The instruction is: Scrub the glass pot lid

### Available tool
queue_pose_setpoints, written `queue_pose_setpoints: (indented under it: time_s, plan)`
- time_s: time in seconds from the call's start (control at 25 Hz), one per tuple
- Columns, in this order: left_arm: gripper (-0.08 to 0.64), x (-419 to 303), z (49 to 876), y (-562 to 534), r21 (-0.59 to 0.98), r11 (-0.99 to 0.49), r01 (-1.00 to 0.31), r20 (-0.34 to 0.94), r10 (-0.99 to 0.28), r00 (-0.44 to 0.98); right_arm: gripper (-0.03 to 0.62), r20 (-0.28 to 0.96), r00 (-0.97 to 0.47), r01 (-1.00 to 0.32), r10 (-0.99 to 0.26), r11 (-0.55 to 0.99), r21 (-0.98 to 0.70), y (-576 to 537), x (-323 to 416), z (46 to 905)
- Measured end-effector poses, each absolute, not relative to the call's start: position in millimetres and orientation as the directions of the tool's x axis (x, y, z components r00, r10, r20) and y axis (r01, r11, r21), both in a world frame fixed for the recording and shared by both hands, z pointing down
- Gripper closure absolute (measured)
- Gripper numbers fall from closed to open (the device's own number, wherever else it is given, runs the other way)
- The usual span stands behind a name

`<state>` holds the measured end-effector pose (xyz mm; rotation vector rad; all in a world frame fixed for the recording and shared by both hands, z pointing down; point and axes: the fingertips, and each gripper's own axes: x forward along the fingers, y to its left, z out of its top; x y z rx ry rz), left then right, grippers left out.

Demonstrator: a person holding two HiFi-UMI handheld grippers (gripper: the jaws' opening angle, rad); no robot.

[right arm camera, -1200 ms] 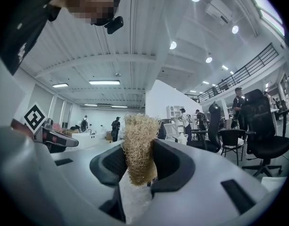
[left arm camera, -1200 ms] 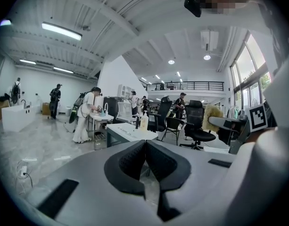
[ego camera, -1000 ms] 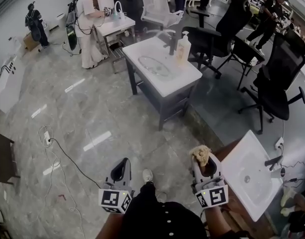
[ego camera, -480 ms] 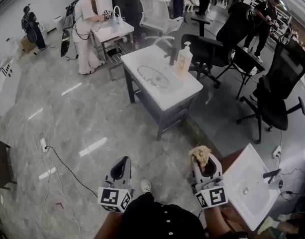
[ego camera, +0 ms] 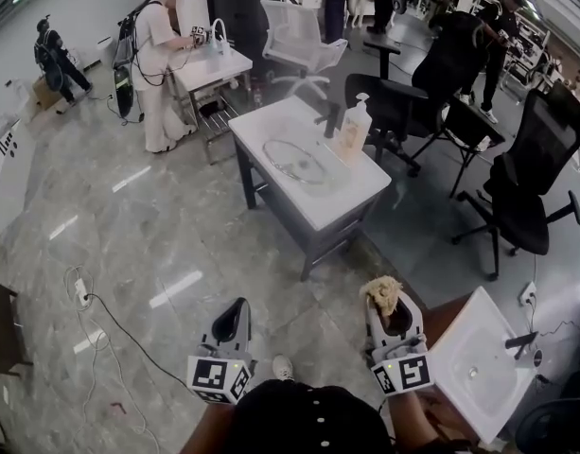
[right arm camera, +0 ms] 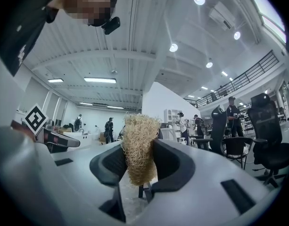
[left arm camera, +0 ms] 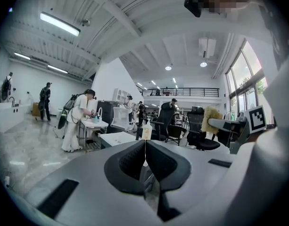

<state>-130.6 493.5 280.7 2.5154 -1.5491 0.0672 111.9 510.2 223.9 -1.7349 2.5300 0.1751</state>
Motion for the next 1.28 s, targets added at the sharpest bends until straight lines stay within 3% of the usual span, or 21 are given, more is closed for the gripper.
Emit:
queue_pose_setpoints:
  time_s: [0.68, 1.28]
  plan:
    - [0.534, -143, 304, 444, 0.153, -0.471, -0.869, 0.183, -0.850, 0.493, 0.442, -0.093, -0.300, -0.954, -0.950, 0.298, 0.029, 459, 98, 242]
    - [0.534, -141, 306, 344, 0.137, -0.446, -0.884, 0.198, -0.862, 0.466, 0.442, -0.095, -0.323, -0.946, -0.942, 0.324, 0.012, 351, 104, 248]
